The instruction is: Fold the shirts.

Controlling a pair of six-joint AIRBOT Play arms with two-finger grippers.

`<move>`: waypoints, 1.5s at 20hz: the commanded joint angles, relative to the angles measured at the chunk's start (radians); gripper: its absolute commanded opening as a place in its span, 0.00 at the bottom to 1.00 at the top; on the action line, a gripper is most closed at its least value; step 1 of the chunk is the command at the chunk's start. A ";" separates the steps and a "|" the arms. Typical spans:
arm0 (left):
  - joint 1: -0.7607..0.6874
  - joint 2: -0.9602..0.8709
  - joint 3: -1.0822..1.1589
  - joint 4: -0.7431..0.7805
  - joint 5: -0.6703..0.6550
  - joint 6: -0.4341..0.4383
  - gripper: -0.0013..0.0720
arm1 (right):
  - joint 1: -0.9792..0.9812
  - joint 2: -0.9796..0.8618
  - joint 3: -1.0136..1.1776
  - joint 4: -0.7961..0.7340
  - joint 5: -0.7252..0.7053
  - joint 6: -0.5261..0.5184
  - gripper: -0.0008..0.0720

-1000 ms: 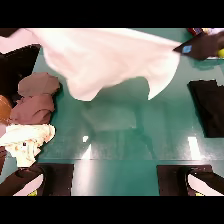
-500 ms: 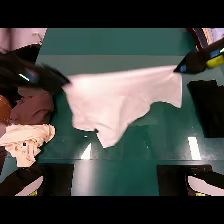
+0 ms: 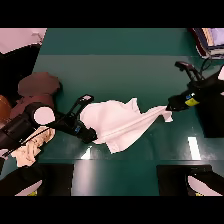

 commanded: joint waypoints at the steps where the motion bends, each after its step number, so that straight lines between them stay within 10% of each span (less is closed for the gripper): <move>1: 0.093 0.001 0.073 0.061 0.037 -0.006 0.77 | -0.033 0.025 -0.079 0.058 -0.048 0.003 0.03; 7: 0.399 -0.157 0.225 0.044 0.040 0.106 0.77 | -0.033 0.024 -0.079 0.056 -0.074 0.002 0.03; 17: 0.401 -0.565 0.303 -0.184 0.063 0.256 0.76 | -0.032 0.024 -0.080 0.056 -0.083 0.003 0.03; 19: 0.401 -0.566 0.307 -0.184 0.056 0.258 0.51 | -0.032 0.024 -0.080 0.056 -0.084 0.003 0.03; 22: 0.401 -0.566 0.307 -0.175 0.015 0.257 0.43 | -0.032 0.024 -0.080 0.056 -0.092 0.003 0.03; 23: 0.401 -0.566 0.307 -0.172 0.004 0.267 0.06 | -0.032 0.024 -0.079 0.057 -0.092 0.003 0.03; 30: 0.401 -0.397 0.438 -0.020 0.008 0.191 0.05 | -0.073 0.027 0.087 0.044 -0.050 0.002 0.03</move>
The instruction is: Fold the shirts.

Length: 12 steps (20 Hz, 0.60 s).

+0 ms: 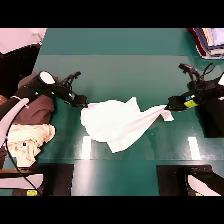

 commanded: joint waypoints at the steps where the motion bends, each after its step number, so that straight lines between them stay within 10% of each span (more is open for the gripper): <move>1: 0.001 0.160 0.144 0.150 0.002 -0.071 0.05 | -0.039 0.002 0.189 -0.006 0.055 -0.007 0.03; 8: 0.001 0.589 0.635 0.229 -0.008 -0.151 0.05 | -0.053 0.003 0.962 -0.013 0.184 -0.008 0.03; 12: 0.001 0.651 0.809 0.236 -0.076 -0.206 0.05 | -0.053 0.117 0.951 -0.102 0.120 -0.005 0.03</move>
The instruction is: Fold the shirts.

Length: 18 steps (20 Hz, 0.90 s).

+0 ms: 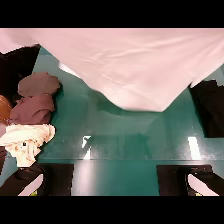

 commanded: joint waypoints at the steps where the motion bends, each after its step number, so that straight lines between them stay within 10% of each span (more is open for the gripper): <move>1: 0.001 0.058 0.179 0.024 -0.059 -0.047 0.05 | -0.002 0.098 0.002 -0.078 -0.072 0.003 0.03; 13: 0.001 -0.188 -0.095 0.128 -0.198 -0.071 0.05 | -0.002 -0.240 -0.053 -0.088 -0.027 0.021 0.03; 18: 0.001 -0.502 -0.389 0.131 0.020 -0.068 0.06 | -0.002 -0.569 -0.162 -0.087 -0.027 -0.036 0.03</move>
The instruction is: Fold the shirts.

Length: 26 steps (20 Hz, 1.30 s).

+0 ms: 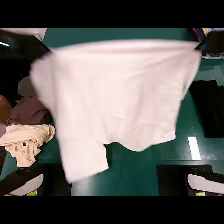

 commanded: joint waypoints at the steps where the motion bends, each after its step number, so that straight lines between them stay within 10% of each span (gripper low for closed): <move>1: 0.001 -0.232 -0.141 0.017 0.160 0.001 0.06 | 0.000 -0.216 -0.050 0.006 -0.032 -0.031 0.03; 6: 0.001 -0.391 -0.138 0.023 0.306 -0.001 0.10 | -0.003 -0.348 -0.050 0.035 -0.149 -0.033 0.06; 8: 0.005 -0.390 -0.111 0.031 0.285 -0.005 0.79 | -0.019 -0.359 -0.034 0.077 -0.156 -0.033 0.57; 14: 0.176 -0.256 -0.090 0.031 -0.017 0.001 0.76 | -0.152 -0.202 -0.172 0.382 -0.068 -0.101 0.56; 26: 0.241 0.043 -0.869 -0.102 0.154 0.008 0.76 | -0.199 0.252 -0.821 0.399 -0.154 -0.153 0.56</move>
